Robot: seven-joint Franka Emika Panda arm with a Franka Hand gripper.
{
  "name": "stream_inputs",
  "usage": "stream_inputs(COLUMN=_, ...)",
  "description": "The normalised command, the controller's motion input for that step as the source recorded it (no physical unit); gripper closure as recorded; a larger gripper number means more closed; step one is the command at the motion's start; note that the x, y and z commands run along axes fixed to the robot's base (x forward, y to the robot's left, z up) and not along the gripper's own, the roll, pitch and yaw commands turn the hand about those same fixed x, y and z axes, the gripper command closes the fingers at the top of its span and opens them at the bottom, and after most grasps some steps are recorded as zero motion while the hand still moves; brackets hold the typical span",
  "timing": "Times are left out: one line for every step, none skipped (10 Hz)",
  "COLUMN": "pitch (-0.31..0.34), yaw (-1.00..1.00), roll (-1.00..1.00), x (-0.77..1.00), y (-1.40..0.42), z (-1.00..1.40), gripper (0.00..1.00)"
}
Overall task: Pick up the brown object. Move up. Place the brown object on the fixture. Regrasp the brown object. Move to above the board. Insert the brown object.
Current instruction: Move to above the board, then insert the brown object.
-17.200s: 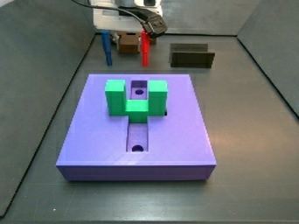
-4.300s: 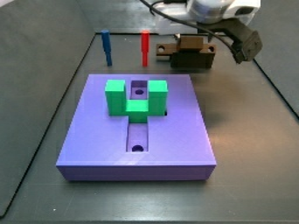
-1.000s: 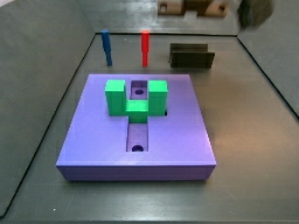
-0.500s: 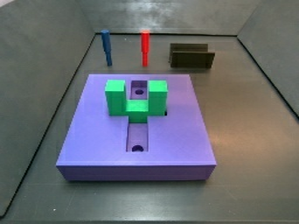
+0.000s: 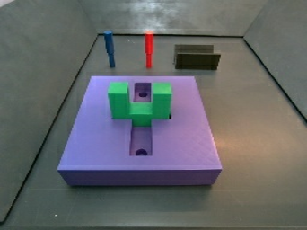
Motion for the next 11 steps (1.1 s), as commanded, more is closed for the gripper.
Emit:
stream_inputs(pitch=0.073, yaw=0.05, roll=-1.00, x=-0.50, y=-0.70, z=0.13, gripper=1.00)
stream_inputs(pitch=0.054, yaw=0.06, roll=-1.00, x=-0.17, y=-0.17, z=0.01, gripper=1.00)
stream_inputs(pitch=0.056, yaw=0.04, roll=-1.00, x=-0.07, y=-0.05, z=-0.01, gripper=1.00)
stream_inputs(pitch=0.021, yaw=0.04, roll=-0.88, x=-0.08, y=-0.04, z=0.02, gripper=1.00)
stream_inputs(pitch=-0.011, yaw=0.02, roll=-0.65, x=-0.08, y=-0.01, z=0.00, gripper=1.00)
stream_inputs(pitch=-0.029, yaw=0.01, roll=-0.46, x=-0.06, y=0.01, z=0.00, gripper=1.00)
stream_inputs(pitch=-0.030, yaw=0.01, roll=-0.31, x=-0.04, y=0.01, z=0.01, gripper=1.00)
stream_inputs(pitch=0.000, yaw=0.00, roll=0.00, x=0.00, y=0.00, z=-0.05, gripper=1.00)
stream_inputs(pitch=0.000, yaw=-0.69, roll=-0.12, x=0.06, y=0.00, z=-0.04, gripper=1.00)
stream_inputs(pitch=0.000, yaw=-1.00, roll=-0.10, x=0.00, y=-0.03, z=-0.08, gripper=1.00)
stream_inputs(pitch=0.000, yaw=-1.00, roll=-0.09, x=0.00, y=-0.02, z=-0.10, gripper=1.00)
